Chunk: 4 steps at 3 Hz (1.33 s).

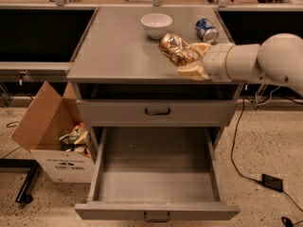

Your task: Pick orange can from middle drawer and place on counter

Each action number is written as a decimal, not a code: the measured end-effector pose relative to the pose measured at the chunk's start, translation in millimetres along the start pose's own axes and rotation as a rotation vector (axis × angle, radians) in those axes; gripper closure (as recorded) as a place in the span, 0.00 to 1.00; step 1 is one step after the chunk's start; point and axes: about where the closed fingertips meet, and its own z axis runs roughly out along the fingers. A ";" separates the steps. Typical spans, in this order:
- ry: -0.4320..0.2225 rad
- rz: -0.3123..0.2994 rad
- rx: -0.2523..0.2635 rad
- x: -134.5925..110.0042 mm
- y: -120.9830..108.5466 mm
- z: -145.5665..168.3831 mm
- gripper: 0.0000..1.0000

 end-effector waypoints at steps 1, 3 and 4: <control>0.005 0.083 -0.029 0.7 -38.7 11.6 1.00; 0.094 0.227 -0.137 12.5 -84.6 59.0 1.00; 0.182 0.302 -0.203 49.2 -92.5 87.6 0.73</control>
Offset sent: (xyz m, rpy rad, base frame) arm 0.1186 -0.0188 0.0223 0.0981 0.2793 -0.0256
